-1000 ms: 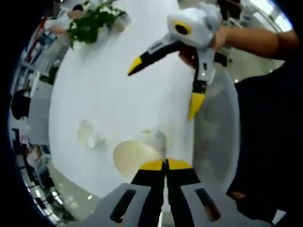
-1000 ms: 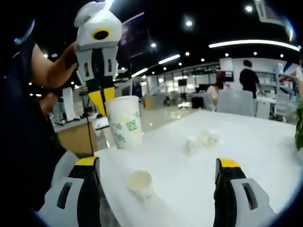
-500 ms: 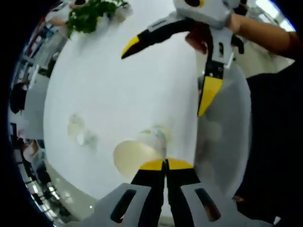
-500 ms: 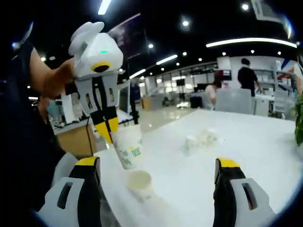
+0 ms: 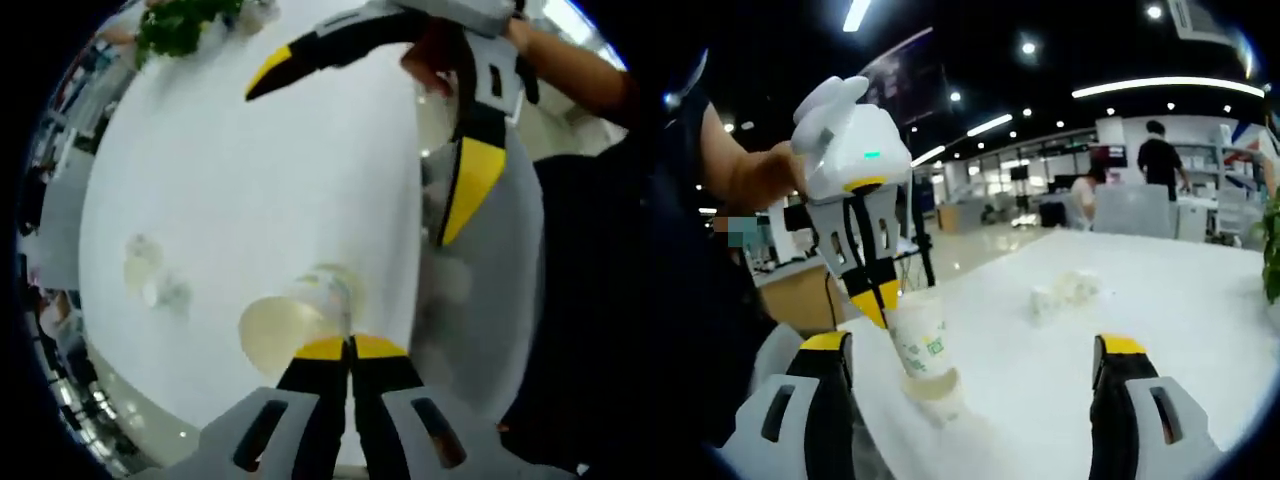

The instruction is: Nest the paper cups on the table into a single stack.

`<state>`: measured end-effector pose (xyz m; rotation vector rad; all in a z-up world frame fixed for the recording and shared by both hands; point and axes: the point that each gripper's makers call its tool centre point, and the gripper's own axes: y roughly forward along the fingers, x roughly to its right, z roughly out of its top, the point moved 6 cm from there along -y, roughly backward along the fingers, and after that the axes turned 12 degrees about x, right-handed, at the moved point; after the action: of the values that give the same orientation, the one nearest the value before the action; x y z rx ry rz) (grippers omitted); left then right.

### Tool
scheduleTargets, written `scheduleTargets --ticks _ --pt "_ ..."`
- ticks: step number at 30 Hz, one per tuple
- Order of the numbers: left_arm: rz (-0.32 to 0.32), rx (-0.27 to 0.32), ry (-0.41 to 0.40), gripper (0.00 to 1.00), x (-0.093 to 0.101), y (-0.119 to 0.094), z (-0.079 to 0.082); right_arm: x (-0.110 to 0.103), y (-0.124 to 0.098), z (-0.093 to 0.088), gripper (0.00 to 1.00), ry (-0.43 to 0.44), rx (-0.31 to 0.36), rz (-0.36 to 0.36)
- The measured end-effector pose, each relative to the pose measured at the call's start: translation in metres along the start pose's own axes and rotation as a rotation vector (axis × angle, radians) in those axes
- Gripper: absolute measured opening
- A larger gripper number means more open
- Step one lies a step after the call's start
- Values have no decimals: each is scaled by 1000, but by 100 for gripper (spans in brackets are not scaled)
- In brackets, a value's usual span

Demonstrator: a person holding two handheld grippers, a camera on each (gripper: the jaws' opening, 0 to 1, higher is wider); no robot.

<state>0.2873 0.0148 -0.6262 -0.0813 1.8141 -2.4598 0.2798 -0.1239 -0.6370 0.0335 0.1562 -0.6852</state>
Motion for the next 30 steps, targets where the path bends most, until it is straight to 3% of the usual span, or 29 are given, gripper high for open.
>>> scheduleTargets --ticks 20,24,26,30 --pt "-42 -63 54 0 3 40 -10 -2 1 -3 97 14 2 -3" --pt "-53 -63 42 0 4 49 -11 -2 0 -4 97 15 -1 -2" --pt "-38 -35 11 0 4 53 -9 -2 0 -4 97 15 -2 -3" --pt "-52 -49 34 0 4 58 -11 -1 -2 -3 97 17 -2 -7"
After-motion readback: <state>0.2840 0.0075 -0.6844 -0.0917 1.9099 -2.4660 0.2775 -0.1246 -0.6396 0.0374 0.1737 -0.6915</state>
